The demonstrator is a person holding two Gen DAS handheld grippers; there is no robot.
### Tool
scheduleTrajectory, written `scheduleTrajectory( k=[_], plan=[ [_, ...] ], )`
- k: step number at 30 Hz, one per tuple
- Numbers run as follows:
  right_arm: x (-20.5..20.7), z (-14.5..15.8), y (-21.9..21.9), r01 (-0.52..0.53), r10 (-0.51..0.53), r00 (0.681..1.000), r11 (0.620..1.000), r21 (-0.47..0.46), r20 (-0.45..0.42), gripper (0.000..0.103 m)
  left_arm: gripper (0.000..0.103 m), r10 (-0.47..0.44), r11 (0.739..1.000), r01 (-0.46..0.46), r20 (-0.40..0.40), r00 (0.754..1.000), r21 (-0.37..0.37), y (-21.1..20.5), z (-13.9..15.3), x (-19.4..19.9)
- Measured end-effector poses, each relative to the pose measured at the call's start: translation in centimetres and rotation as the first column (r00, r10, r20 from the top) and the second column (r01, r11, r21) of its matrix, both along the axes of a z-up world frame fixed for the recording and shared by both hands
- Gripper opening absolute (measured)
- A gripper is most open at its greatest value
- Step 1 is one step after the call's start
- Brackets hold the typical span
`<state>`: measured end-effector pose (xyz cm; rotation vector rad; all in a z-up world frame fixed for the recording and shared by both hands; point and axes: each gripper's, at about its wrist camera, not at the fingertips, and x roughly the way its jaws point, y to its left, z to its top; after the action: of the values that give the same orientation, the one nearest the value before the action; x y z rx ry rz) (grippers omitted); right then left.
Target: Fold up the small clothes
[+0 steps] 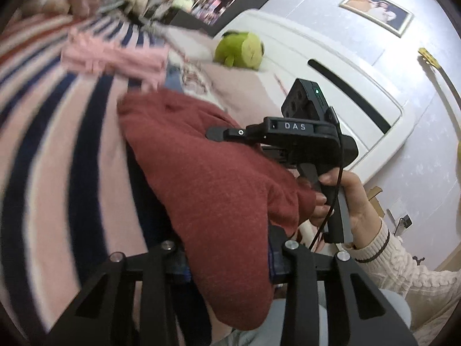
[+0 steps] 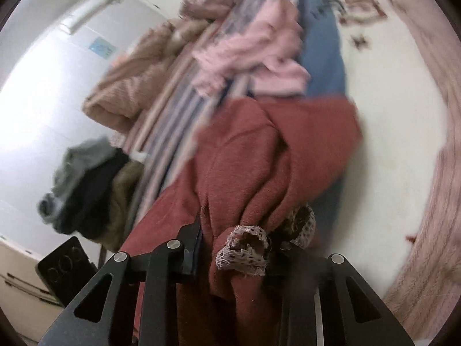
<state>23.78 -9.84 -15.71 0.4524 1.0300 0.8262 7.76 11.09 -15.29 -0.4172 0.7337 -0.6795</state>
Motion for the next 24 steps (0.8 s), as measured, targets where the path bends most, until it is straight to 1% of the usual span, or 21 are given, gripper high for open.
scheduleTrajectory(
  k=[1, 4, 7, 8, 9, 11, 12, 14, 15, 16, 17, 18, 19, 20, 22, 24],
  plan=[
    [-0.1, 1.1, 0.3, 0.002, -0.002, 1.000, 1.000, 0.020, 0.019, 0.024, 0.032, 0.003, 1.000, -0.003, 0.027, 1.000, 0.013, 0.4, 1.3, -0.2],
    [-0.7, 5.7, 1.8, 0.001, -0.008, 0.995, 0.997, 0.076, 0.095, 0.024, 0.032, 0.016, 0.997, -0.026, 0.129, 0.992, 0.075, 2.1, 6.6, -0.9],
    [-1.3, 11.2, 4.4, -0.020, -0.002, 0.985, 0.992, 0.127, 0.171, 0.024, 0.032, 0.044, 0.992, -0.069, 0.223, 0.974, 0.108, 4.9, 12.7, -2.1],
    [-1.8, 13.8, 5.9, -0.037, 0.006, 0.978, 0.989, 0.144, 0.210, 0.023, 0.032, 0.059, 0.989, -0.091, 0.252, 0.966, 0.116, 6.0, 14.6, -2.7],
    [-2.2, 15.4, 6.8, -0.051, 0.014, 0.971, 0.988, 0.149, 0.238, 0.023, 0.032, 0.076, 0.985, -0.117, 0.289, 0.954, 0.129, 7.4, 16.8, -3.5],
    [-3.2, 19.1, 9.2, -0.084, 0.031, 0.954, 0.982, 0.168, 0.298, 0.023, 0.032, 0.106, 0.975, -0.165, 0.341, 0.934, 0.150, 9.6, 20.0, -4.9],
    [-3.7, 21.5, 11.2, -0.112, 0.047, 0.941, 0.978, 0.178, 0.334, 0.023, 0.032, 0.124, 0.967, -0.195, 0.365, 0.923, 0.164, 11.1, 21.8, -5.8],
    [-4.4, 24.0, 14.1, -0.150, 0.071, 0.929, 0.970, 0.192, 0.363, 0.023, 0.032, 0.175, 0.950, -0.259, 0.392, 0.903, 0.173, 14.1, 24.6, -7.6],
    [-4.8, 25.8, 16.6, -0.184, 0.099, 0.919, 0.964, 0.193, 0.383, 0.023, 0.032, 0.199, 0.943, -0.285, 0.399, 0.895, 0.170, 15.6, 25.6, -8.4],
    [-5.1, 26.5, 17.9, -0.203, 0.115, 0.913, 0.960, 0.192, 0.391, 0.023, 0.032, 0.222, 0.935, -0.311, 0.404, 0.887, 0.169, 17.0, 26.5, -9.1],
    [-5.5, 27.7, 20.6, -0.234, 0.143, 0.905, 0.954, 0.188, 0.401, 0.023, 0.032, 0.247, 0.925, -0.339, 0.409, 0.879, 0.169, 18.5, 27.3, -9.9],
    [-5.7, 28.4, 22.3, -0.254, 0.163, 0.900, 0.949, 0.184, 0.403, 0.023, 0.032, 0.280, 0.912, -0.374, 0.408, 0.869, 0.171, 20.3, 28.0, -10.7],
    [-5.9, 29.0, 24.6, -0.277, 0.186, 0.899, 0.942, 0.187, 0.396, 0.023, 0.032, 0.307, 0.901, -0.400, 0.402, 0.863, 0.170, 21.8, 28.4, -11.2],
    [-5.9, 29.3, 26.0, -0.291, 0.200, 0.902, 0.937, 0.195, 0.383, 0.023, 0.032, 0.332, 0.891, -0.421, 0.391, 0.858, 0.167, 23.3, 28.7, -11.8],
    [-5.9, 29.6, 29.8, -0.324, 0.239, 0.906, 0.923, 0.207, 0.350, 0.024, 0.032, 0.393, 0.875, -0.463, 0.352, 0.849, 0.140, 26.8, 28.4, -12.9],
    [-6.0, 28.7, 34.0, -0.343, 0.280, 0.904, 0.926, 0.159, 0.322, 0.024, 0.033, 0.449, 0.854, -0.501, 0.292, 0.845, 0.138, 30.1, 26.9, -13.2]
  ],
)
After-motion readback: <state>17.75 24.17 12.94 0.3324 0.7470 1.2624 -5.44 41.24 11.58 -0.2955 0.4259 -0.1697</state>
